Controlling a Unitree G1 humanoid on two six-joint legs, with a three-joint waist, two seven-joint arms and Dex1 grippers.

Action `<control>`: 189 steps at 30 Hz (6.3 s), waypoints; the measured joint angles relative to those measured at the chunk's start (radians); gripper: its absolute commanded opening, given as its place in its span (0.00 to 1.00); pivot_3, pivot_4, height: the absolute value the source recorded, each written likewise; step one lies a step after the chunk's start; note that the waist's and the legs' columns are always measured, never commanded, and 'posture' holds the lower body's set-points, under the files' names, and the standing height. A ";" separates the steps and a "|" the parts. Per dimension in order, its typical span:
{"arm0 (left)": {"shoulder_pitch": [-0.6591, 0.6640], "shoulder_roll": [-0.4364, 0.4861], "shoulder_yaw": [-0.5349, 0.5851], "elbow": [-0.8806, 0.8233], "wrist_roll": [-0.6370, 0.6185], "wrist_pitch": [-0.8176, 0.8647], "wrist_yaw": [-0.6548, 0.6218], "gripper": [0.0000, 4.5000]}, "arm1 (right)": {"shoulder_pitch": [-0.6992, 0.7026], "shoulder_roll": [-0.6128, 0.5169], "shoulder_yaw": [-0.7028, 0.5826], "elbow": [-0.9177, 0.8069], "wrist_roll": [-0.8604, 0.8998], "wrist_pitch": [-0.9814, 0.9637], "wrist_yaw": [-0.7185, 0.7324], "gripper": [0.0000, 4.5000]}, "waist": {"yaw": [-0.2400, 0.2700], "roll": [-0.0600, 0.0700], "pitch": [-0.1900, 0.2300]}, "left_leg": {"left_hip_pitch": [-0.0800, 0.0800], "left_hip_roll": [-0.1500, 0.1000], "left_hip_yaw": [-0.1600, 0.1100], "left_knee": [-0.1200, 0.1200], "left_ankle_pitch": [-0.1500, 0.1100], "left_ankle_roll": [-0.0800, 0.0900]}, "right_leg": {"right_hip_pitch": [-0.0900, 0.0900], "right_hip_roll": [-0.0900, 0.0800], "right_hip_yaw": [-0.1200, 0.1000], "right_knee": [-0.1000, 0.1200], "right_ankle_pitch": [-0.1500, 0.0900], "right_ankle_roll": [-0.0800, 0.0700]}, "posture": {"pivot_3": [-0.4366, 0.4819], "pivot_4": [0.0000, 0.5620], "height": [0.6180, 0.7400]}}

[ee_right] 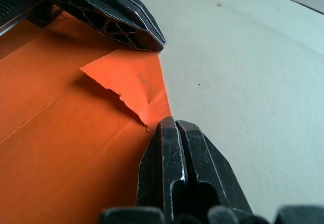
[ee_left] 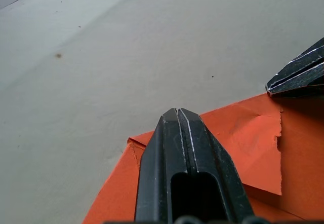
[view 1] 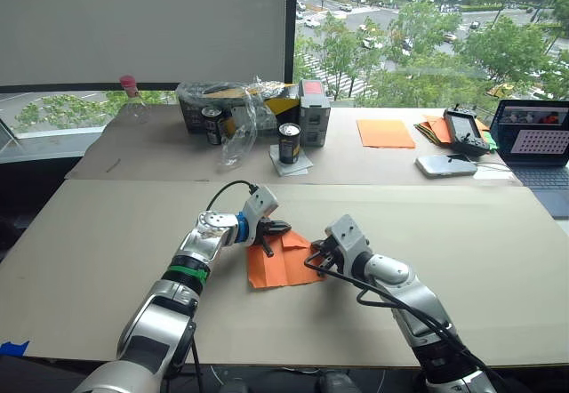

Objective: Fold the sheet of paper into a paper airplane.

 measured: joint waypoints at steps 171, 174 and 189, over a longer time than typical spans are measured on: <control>0.318 0.162 -0.130 -0.559 0.238 -0.121 0.210 0.01 | -0.304 0.114 0.027 0.126 0.050 0.088 -0.026 0.00 | -0.005 0.001 0.003 | -0.010 0.000 -0.001 -0.002 0.000 -0.002 | -0.011 0.000 0.000 -0.001 0.000 0.000 | 0.48 0.27 0.93; 0.317 0.162 -0.132 -0.559 0.248 -0.121 0.210 0.01 | -0.305 0.128 0.034 0.180 0.048 0.047 -0.027 0.00 | -0.005 0.001 0.003 | -0.009 0.001 -0.001 -0.002 0.000 -0.002 | -0.010 0.000 0.000 -0.001 0.000 -0.001 | 0.48 0.27 0.93; 0.324 0.151 -0.129 -0.569 0.255 -0.112 0.212 0.01 | -0.313 0.147 0.064 0.356 0.015 -0.068 -0.007 0.00 | -0.005 0.001 0.003 | -0.007 0.001 -0.001 -0.002 0.000 -0.002 | -0.009 0.000 0.001 0.000 0.000 -0.001 | 0.48 0.27 0.93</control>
